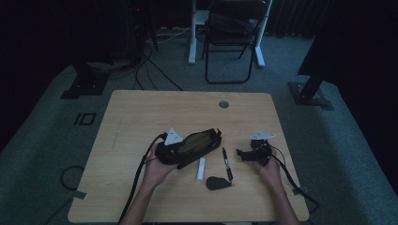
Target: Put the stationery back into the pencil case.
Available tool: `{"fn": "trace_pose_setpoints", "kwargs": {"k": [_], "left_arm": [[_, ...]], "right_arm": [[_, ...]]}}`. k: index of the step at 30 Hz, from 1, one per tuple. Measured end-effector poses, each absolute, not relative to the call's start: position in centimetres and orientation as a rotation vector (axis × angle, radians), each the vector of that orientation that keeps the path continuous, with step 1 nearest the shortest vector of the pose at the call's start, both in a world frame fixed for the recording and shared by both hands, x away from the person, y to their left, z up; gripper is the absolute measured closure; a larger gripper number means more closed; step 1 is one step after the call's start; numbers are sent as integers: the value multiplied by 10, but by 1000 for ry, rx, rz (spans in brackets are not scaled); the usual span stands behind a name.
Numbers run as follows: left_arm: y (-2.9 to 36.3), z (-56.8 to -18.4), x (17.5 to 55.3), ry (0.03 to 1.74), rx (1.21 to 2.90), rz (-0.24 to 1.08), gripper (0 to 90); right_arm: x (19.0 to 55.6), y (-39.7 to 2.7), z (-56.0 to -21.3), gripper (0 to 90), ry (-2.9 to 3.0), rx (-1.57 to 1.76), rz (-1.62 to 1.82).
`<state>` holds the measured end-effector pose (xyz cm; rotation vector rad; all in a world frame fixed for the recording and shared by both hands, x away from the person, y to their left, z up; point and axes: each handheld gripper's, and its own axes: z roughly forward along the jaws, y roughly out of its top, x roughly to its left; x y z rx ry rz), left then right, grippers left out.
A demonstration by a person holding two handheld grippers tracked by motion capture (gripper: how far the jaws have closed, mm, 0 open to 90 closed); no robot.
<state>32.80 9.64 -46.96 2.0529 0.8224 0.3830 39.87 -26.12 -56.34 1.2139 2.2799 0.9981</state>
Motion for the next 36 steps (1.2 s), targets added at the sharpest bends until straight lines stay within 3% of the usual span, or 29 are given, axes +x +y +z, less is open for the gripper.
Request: {"fn": "trace_pose_setpoints", "kwargs": {"k": [21, 36], "left_arm": [[61, -479, 302, 659, 2117, 284, 455], [53, -483, 298, 645, 2099, 211, 423]], "right_arm": [[399, -261, -563, 116, 2280, 1214, 998], [399, -261, -563, 116, 2280, 1213, 998]]}}
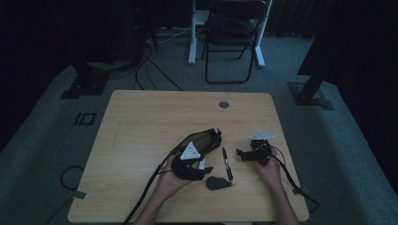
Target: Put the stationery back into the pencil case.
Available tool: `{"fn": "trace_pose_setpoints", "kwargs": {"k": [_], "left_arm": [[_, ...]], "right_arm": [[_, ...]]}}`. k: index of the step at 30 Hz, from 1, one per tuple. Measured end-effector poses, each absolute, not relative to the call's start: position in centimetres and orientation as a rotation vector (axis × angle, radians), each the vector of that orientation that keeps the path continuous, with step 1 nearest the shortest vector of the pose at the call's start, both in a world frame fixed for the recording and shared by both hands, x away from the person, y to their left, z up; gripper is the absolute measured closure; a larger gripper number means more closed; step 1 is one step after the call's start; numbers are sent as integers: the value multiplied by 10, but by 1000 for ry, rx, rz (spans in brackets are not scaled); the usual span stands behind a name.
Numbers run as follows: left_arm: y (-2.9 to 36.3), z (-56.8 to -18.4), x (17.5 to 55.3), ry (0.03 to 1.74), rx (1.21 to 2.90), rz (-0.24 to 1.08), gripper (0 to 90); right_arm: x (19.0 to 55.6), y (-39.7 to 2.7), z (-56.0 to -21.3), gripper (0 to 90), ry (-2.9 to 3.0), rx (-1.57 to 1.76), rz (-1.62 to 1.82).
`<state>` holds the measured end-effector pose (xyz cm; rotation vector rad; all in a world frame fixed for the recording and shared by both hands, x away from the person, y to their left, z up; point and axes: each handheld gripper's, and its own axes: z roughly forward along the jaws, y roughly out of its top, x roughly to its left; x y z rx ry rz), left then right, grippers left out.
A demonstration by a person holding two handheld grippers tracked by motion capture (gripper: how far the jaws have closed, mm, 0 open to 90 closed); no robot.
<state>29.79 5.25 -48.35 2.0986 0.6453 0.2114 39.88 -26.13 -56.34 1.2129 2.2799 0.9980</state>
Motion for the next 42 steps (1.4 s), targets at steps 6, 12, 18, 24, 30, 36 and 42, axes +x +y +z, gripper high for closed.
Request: {"fn": "trace_pose_setpoints", "kwargs": {"k": [6, 12, 18, 24, 30, 36, 42], "left_arm": [[48, -486, 295, 628, 2128, 226, 416], [45, -490, 292, 593, 2146, 239, 414], [44, -494, 289, 562, 2172, 242, 415], [41, -501, 285, 548, 2178, 233, 401], [37, -508, 283, 539, 2199, 221, 388], [34, -512, 282, 535, 2196, 225, 392], [29, -518, 281, 531, 2212, 206, 388]], "right_arm": [[399, -261, -563, 116, 2280, 1213, 998], [399, -261, -563, 116, 2280, 1213, 998], [399, -261, -563, 116, 2280, 1213, 998], [399, -261, -563, 116, 2280, 1213, 998], [399, -261, -563, 116, 2280, 1213, 998], [399, -261, -563, 116, 2280, 1213, 998], [399, -261, -563, 116, 2280, 1212, 998]]}}
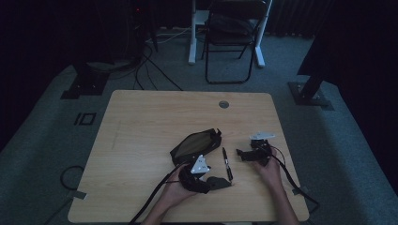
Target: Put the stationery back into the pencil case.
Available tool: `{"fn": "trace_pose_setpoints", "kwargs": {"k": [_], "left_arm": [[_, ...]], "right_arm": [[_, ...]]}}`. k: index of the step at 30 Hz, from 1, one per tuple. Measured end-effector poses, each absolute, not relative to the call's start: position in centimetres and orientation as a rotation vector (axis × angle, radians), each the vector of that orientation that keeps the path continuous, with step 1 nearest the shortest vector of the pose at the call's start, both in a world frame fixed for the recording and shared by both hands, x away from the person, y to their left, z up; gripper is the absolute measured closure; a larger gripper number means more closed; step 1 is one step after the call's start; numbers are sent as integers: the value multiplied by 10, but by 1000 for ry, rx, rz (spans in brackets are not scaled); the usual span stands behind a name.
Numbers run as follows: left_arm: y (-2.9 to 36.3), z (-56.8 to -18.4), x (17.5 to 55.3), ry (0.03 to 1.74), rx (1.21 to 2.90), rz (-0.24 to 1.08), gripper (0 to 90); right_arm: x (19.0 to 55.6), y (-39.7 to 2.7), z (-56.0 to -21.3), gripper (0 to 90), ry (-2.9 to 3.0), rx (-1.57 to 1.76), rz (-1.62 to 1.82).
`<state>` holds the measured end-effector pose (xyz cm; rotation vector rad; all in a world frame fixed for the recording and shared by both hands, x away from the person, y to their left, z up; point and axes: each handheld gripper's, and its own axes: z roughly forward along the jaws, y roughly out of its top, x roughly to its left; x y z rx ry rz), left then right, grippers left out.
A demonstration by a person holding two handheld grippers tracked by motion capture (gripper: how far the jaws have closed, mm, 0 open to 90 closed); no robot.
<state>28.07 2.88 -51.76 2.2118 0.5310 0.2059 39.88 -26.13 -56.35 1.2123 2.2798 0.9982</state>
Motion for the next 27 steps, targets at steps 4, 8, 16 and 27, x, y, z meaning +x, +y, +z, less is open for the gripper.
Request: {"fn": "trace_pose_setpoints", "kwargs": {"k": [4, 8, 16, 27], "left_arm": [[25, -522, 280, 536, 2219, 202, 369], [23, -524, 280, 535, 2231, 201, 340], [20, -528, 280, 529, 2247, 216, 317], [16, -534, 280, 530, 2282, 237, 314]], "right_arm": [[399, -261, -563, 117, 2280, 1212, 998], [399, -261, -563, 116, 2280, 1213, 998], [399, -261, -563, 116, 2280, 1212, 998], [399, -261, -563, 116, 2280, 1213, 998]]}}
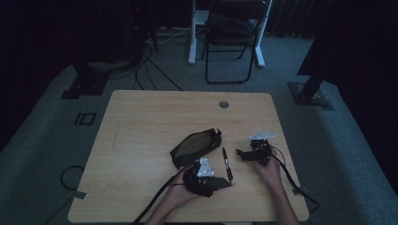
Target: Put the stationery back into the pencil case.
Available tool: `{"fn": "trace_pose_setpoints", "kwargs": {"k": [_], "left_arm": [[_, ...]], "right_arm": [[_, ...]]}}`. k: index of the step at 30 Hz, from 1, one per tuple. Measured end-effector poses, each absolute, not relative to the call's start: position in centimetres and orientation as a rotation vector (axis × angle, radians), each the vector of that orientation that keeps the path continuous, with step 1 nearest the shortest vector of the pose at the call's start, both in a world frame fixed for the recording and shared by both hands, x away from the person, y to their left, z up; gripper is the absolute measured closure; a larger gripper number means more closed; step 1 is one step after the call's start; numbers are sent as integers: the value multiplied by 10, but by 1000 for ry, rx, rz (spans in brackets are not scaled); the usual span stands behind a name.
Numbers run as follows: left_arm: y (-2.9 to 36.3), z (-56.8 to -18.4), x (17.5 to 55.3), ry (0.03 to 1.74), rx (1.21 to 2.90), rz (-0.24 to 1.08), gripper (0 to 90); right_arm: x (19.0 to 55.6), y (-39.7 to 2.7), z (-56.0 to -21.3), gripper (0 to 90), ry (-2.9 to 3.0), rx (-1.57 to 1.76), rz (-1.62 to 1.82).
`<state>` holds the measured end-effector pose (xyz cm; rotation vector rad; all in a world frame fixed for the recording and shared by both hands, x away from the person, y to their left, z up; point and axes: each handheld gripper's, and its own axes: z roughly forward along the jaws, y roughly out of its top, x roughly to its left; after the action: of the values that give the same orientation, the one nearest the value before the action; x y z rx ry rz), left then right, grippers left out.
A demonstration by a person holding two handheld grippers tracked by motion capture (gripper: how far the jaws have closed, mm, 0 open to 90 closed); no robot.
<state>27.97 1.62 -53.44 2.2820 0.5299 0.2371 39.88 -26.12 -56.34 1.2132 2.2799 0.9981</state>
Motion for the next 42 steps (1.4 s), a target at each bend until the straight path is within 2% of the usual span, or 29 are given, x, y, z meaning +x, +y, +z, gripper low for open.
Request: {"fn": "trace_pose_setpoints", "kwargs": {"k": [16, 27, 42], "left_arm": [[7, -547, 278, 506, 2333, 236, 316], [3, -552, 277, 487, 2376, 261, 360], [6, -552, 282, 456, 2389, 209, 385]], "right_arm": [[399, -261, -563, 116, 2280, 1213, 998], [399, -261, -563, 116, 2280, 1214, 998], [399, -261, -563, 116, 2279, 1213, 999]]}}
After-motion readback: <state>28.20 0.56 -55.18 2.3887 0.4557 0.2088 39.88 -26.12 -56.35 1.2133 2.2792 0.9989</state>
